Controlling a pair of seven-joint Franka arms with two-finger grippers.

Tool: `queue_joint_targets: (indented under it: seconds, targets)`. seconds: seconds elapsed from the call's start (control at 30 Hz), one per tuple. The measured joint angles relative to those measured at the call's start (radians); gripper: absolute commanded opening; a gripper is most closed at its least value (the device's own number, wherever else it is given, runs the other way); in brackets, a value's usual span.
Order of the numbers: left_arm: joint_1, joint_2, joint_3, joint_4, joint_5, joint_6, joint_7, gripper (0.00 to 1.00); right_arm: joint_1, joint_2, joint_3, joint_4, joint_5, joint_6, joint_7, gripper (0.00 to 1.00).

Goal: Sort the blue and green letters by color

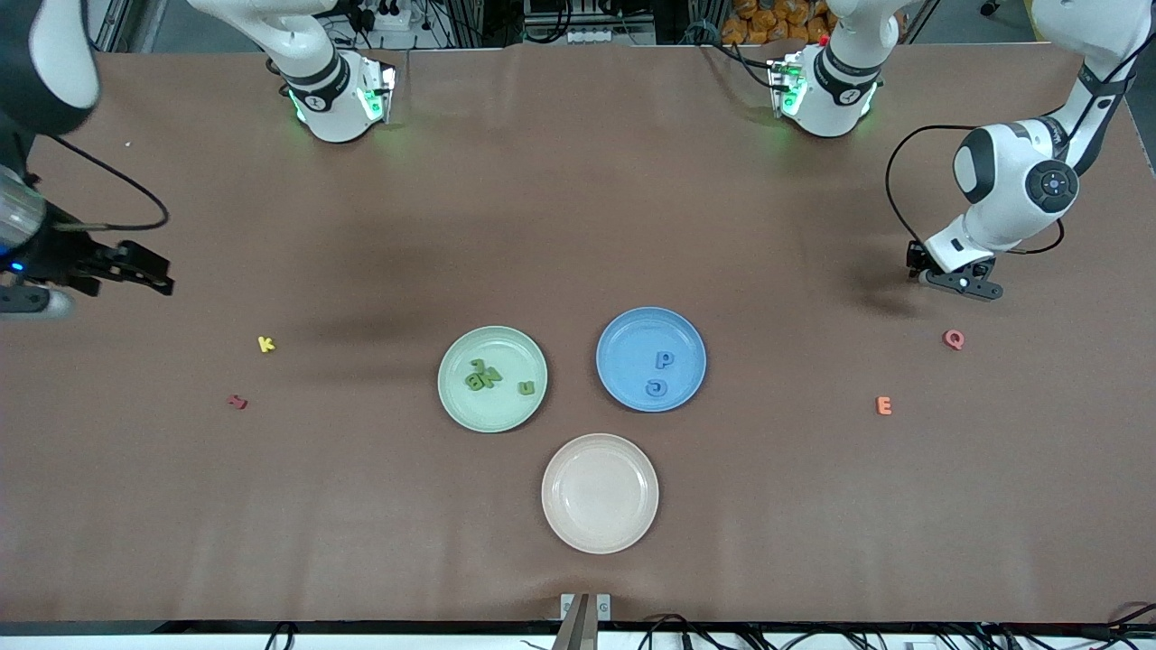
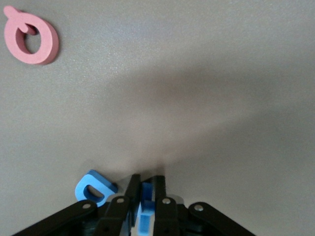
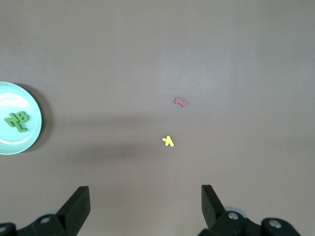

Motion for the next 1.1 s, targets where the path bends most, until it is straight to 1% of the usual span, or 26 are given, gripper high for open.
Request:
queue_joint_targets:
  seconds: [0.1,0.23,0.3,0.77,1.1]
  targets:
    - [0.0,0.0,-0.001,0.0,0.0,0.0,0.0,0.11,-0.001,0.001,0.012,0.001,0.0,-0.01,0.0,1.0]
    - [0.0,0.0,-0.001,0.0,0.0,0.0,0.0,0.02,-0.001,0.003,0.02,-0.001,0.0,-0.014,0.001,1.0]
    - [0.0,0.0,-0.001,0.0,0.0,0.0,0.0,0.0,-0.002,0.005,0.02,-0.002,0.0,-0.014,0.001,1.0]
    - [-0.005,-0.002,-0.001,0.005,0.0,0.008,0.0,0.0,-0.021,0.01,0.02,-0.01,0.0,-0.016,0.001,1.0]
    - [-0.022,-0.026,-0.002,0.008,0.0,0.008,0.0,0.0,-0.021,0.011,0.027,-0.013,0.0,-0.01,0.001,1.0]
